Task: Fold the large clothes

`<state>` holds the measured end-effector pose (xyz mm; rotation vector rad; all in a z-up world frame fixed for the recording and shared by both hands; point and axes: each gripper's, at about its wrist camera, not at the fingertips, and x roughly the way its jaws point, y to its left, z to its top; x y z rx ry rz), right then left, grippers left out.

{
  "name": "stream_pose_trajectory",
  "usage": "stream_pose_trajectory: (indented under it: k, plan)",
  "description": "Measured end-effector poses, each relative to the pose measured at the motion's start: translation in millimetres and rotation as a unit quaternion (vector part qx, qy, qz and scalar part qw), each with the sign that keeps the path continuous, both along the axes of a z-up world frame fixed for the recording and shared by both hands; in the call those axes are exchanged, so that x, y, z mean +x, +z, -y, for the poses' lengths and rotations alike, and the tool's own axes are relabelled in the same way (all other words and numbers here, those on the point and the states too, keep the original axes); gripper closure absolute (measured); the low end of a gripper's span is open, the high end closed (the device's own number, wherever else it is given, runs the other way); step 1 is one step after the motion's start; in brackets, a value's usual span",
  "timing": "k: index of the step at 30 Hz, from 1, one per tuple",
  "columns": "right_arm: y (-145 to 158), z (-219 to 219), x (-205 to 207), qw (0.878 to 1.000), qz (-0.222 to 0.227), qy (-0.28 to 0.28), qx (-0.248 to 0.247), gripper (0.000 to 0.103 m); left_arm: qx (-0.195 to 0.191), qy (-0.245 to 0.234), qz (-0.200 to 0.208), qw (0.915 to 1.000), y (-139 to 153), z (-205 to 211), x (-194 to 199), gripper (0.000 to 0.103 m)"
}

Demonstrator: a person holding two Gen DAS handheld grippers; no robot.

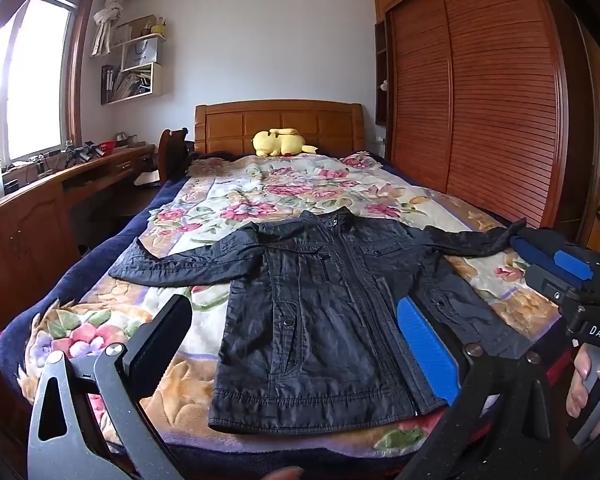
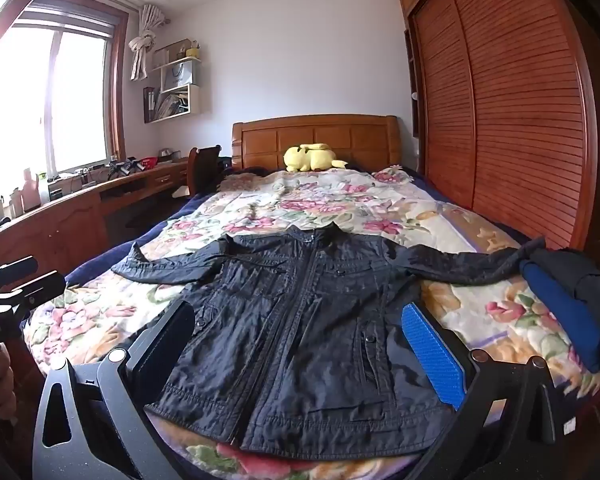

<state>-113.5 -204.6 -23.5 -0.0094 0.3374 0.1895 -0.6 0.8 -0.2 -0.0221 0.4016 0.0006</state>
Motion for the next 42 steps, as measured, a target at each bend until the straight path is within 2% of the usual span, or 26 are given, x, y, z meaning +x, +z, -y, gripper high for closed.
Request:
stream_pose_trajectory:
  k: [42]
  plan:
    - [1.2,-0.4,-2.3,1.0,0.004,0.002,0.008,0.0,0.0,0.003,-0.002,1.0,3.4,-2.3,-4.4,0.0]
